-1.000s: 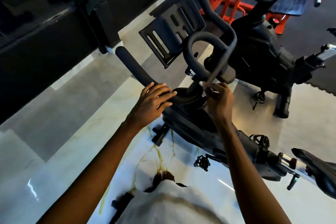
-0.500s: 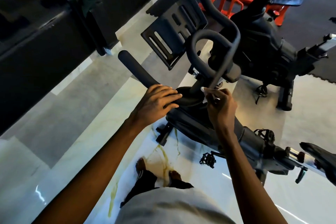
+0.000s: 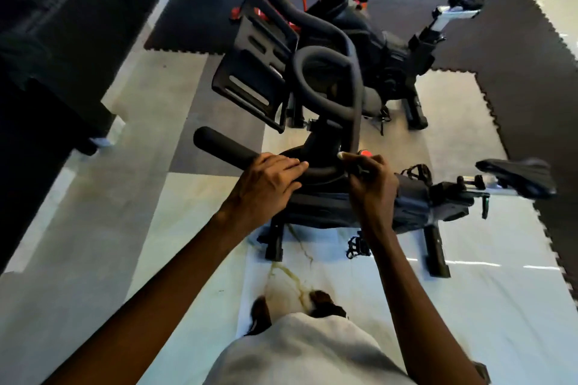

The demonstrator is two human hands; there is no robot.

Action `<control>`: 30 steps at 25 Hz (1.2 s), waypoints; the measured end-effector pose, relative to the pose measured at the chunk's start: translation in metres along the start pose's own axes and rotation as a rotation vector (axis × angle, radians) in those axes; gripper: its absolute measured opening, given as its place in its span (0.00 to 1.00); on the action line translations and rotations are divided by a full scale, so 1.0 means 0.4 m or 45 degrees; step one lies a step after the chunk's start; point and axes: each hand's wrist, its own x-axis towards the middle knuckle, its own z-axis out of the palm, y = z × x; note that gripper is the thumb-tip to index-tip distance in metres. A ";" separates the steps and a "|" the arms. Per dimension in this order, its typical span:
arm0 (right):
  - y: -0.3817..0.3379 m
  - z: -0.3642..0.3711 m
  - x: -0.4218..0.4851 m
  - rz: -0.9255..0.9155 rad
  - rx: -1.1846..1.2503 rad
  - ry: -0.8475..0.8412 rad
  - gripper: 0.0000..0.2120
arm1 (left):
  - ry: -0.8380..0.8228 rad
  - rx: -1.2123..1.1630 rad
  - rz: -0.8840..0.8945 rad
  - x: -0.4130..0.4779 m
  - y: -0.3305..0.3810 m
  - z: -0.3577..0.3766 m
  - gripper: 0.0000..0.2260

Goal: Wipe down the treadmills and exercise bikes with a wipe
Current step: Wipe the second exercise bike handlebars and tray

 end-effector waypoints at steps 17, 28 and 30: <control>-0.072 0.062 -0.089 0.153 -0.028 0.205 0.12 | -0.059 0.245 0.158 -0.023 -0.112 -0.154 0.17; -0.189 0.178 -0.148 0.325 -0.060 0.538 0.10 | 0.033 0.025 0.326 -0.024 -0.263 -0.257 0.17; -0.230 0.234 -0.162 0.361 -0.083 0.583 0.10 | -0.045 -0.215 0.376 -0.022 -0.306 -0.271 0.18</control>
